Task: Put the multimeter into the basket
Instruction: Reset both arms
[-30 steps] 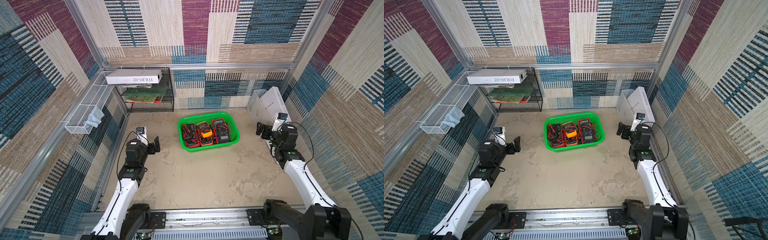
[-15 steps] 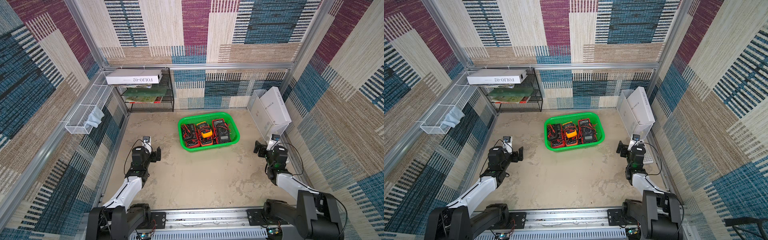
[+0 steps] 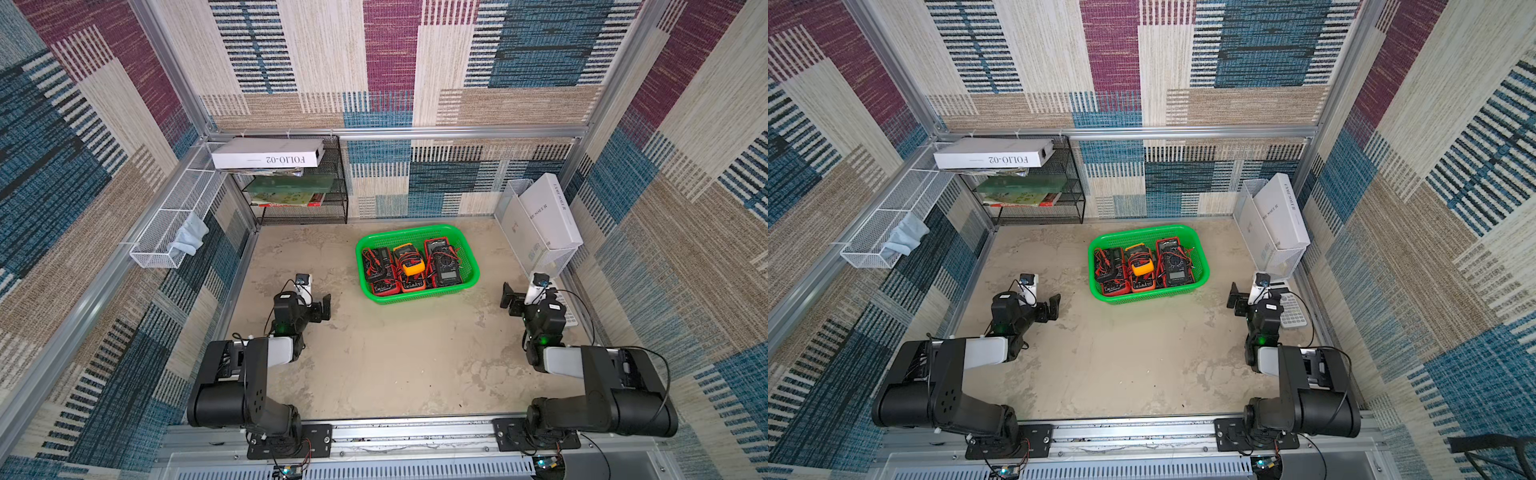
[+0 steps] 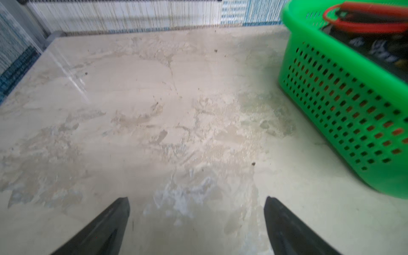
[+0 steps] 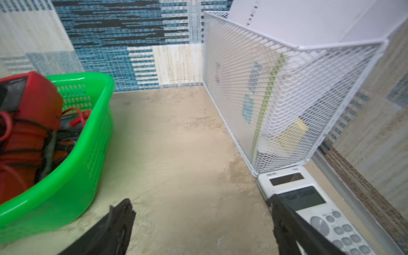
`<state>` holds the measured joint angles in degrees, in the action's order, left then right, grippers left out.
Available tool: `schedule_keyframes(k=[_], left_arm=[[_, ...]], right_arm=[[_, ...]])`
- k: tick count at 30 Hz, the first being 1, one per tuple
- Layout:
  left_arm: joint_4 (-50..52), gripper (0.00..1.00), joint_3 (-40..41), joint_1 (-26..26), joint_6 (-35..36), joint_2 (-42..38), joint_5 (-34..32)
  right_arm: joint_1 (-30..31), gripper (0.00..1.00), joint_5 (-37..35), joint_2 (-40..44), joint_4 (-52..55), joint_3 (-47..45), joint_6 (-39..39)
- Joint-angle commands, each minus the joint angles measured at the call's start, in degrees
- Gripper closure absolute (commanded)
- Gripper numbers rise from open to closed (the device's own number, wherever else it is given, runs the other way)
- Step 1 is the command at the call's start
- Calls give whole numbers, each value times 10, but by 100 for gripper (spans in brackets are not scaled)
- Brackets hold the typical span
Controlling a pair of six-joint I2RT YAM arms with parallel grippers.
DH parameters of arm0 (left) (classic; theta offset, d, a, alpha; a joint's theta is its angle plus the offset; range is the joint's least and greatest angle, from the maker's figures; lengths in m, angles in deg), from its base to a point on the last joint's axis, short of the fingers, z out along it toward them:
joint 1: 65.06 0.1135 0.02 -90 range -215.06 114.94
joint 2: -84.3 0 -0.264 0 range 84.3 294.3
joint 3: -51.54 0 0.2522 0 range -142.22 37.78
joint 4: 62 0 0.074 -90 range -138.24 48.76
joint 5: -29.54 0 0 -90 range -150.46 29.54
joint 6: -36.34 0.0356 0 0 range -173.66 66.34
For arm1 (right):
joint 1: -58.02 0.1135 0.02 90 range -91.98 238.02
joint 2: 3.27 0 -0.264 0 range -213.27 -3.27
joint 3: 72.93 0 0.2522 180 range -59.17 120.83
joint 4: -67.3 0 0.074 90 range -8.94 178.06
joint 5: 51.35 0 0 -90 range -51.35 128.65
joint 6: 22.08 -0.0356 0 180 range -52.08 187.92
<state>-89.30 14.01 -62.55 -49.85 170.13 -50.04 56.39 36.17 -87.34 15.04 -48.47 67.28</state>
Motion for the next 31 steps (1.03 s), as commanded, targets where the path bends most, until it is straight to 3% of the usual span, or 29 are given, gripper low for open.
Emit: schedule_keyframes(k=[1, 2, 4, 5, 13, 31], left_arm=[[0, 0, -18, 0, 7, 8, 24], [15, 0, -24, 1, 6, 7, 23], [13, 0, -27, 3, 3, 10, 25], [21, 0, -31, 5, 1, 11, 28], [22, 0, -34, 16, -14, 14, 24], [23, 0, -34, 15, -14, 13, 23]], right_arm=[[28, 0, -8, -30, -104, -4, 50], [19, 0, 2, -14, -39, 16, 39], [-3, 0, 28, -40, -71, 22, 19], [-16, 0, 47, -24, -18, 34, 11], [3, 0, 9, -28, -41, 28, 20], [0, 0, 17, -25, -34, 28, 21]])
